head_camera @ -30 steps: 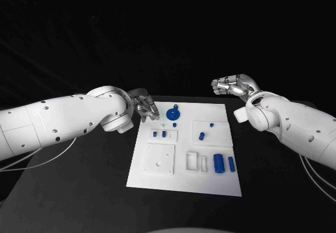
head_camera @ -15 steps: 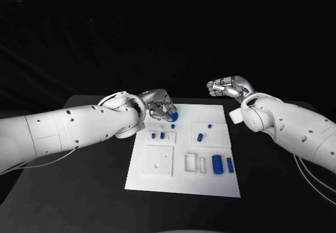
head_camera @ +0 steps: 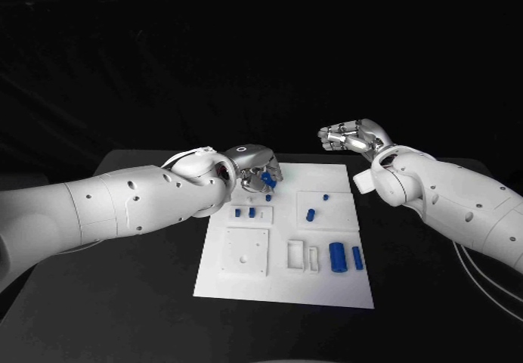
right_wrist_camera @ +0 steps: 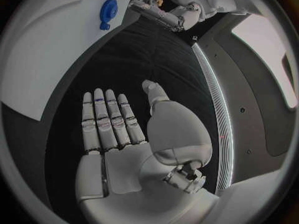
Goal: Assemble the parts on the task board
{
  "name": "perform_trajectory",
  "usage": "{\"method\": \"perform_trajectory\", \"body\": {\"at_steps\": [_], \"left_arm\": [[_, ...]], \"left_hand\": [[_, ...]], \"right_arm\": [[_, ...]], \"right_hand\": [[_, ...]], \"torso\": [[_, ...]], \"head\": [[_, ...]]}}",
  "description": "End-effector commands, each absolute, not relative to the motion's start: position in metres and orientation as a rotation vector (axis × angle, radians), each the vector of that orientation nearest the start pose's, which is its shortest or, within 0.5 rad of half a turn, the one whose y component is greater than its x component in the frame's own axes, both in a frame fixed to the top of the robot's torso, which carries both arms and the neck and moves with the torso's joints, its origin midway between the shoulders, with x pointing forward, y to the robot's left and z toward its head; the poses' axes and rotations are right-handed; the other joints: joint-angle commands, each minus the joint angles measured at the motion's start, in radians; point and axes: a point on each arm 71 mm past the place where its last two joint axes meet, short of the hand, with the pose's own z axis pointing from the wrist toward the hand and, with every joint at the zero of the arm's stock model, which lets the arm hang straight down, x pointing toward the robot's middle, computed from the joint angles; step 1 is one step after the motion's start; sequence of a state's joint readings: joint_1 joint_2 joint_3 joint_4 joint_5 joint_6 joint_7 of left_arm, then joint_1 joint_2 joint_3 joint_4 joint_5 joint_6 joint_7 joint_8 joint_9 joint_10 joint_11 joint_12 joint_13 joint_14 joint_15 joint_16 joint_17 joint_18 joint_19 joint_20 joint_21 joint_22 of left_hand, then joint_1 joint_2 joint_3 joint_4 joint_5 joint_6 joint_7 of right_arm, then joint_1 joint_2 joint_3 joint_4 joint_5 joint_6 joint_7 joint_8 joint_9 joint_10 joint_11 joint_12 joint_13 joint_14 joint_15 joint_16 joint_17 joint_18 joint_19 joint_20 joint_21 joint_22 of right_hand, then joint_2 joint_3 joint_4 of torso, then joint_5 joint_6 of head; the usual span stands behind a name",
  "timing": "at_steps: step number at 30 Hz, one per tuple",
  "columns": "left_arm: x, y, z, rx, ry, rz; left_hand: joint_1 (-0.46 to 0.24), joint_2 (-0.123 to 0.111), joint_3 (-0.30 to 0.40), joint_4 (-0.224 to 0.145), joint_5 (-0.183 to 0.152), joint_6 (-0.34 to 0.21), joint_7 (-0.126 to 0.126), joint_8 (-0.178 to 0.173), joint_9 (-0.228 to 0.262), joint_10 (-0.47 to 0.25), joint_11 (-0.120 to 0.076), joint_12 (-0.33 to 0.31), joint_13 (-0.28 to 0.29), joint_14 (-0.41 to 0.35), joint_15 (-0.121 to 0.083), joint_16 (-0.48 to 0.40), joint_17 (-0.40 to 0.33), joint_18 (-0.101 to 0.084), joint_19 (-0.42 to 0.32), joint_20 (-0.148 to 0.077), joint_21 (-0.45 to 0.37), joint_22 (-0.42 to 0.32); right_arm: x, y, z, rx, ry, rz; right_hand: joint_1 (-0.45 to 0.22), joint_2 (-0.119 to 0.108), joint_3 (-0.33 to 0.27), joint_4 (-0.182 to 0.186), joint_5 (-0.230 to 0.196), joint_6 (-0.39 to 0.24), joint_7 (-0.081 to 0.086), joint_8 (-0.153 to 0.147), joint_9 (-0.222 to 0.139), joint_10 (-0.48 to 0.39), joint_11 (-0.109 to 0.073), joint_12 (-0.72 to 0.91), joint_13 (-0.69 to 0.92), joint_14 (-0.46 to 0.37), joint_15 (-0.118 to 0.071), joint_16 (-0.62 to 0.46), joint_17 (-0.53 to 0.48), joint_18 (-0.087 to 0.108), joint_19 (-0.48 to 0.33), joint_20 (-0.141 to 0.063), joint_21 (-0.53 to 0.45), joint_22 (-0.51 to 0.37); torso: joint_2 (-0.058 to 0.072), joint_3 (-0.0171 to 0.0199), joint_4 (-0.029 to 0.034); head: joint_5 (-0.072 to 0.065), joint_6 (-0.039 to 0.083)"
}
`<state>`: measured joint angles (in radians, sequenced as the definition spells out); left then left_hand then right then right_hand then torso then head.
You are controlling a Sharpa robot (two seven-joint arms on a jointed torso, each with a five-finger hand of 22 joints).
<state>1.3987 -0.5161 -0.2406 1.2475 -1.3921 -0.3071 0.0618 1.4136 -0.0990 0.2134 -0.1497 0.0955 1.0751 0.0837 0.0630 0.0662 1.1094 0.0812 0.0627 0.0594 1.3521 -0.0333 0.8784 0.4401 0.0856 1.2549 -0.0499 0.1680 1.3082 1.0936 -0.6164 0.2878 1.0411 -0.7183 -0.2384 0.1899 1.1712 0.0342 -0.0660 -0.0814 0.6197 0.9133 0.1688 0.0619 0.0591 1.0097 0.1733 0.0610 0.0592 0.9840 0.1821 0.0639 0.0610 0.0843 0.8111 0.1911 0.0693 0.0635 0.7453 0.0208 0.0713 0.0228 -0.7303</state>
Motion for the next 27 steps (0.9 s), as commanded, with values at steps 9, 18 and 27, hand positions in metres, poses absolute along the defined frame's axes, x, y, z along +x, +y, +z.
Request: {"method": "perform_trajectory", "body": {"at_steps": [9,18,27], "left_arm": [[0.535,0.099,-0.180,0.552,1.681,-0.687],[0.537,0.101,-0.188,0.552,1.718,-0.664],[0.539,0.102,-0.194,0.551,1.727,-0.657]], "left_hand": [[0.002,0.001,-0.016,0.033,0.014,-0.016,0.006,0.000,-0.001,0.019,-0.001,-0.004,0.000,-0.017,0.005,0.123,0.016,0.004,0.029,0.004,0.016,0.022],[-0.011,-0.002,0.005,0.035,0.013,-0.010,0.013,0.000,-0.001,0.027,-0.003,-0.003,0.000,-0.024,0.004,0.154,0.010,0.002,0.018,0.002,0.045,0.021],[-0.008,0.007,0.057,0.021,0.029,-0.015,0.013,-0.001,-0.002,0.050,-0.006,-0.004,-0.001,-0.014,0.006,0.189,0.008,0.014,0.008,0.006,0.084,0.023]], "right_arm": [[0.576,-0.240,-0.167,0.676,1.446,1.146],[0.576,-0.238,-0.166,0.673,1.451,1.151],[0.575,-0.236,-0.166,0.670,1.452,1.156]], "right_hand": [[-0.006,0.007,-0.009,0.003,0.006,0.000,0.000,-0.004,-0.001,-0.003,-0.002,-0.002,-0.001,0.002,-0.002,-0.003,-0.001,0.020,-0.002,-0.003,0.000,-0.001],[-0.009,0.008,-0.011,0.006,0.008,-0.001,0.000,-0.004,-0.001,-0.003,-0.002,-0.002,-0.001,0.000,-0.001,-0.003,-0.001,0.020,-0.002,-0.002,0.000,-0.001],[-0.009,0.008,-0.011,0.006,0.008,-0.001,0.000,-0.004,-0.001,-0.003,-0.002,-0.002,-0.001,0.000,-0.001,-0.003,-0.001,0.020,-0.002,-0.002,0.000,-0.001]], "torso": [[0.000,-0.0003,0.0015],[-0.001,-0.0002,0.0014],[-0.002,-0.0008,0.0017]], "head": [[-0.003,-0.002],[-0.004,-0.004],[-0.004,-0.004]]}}
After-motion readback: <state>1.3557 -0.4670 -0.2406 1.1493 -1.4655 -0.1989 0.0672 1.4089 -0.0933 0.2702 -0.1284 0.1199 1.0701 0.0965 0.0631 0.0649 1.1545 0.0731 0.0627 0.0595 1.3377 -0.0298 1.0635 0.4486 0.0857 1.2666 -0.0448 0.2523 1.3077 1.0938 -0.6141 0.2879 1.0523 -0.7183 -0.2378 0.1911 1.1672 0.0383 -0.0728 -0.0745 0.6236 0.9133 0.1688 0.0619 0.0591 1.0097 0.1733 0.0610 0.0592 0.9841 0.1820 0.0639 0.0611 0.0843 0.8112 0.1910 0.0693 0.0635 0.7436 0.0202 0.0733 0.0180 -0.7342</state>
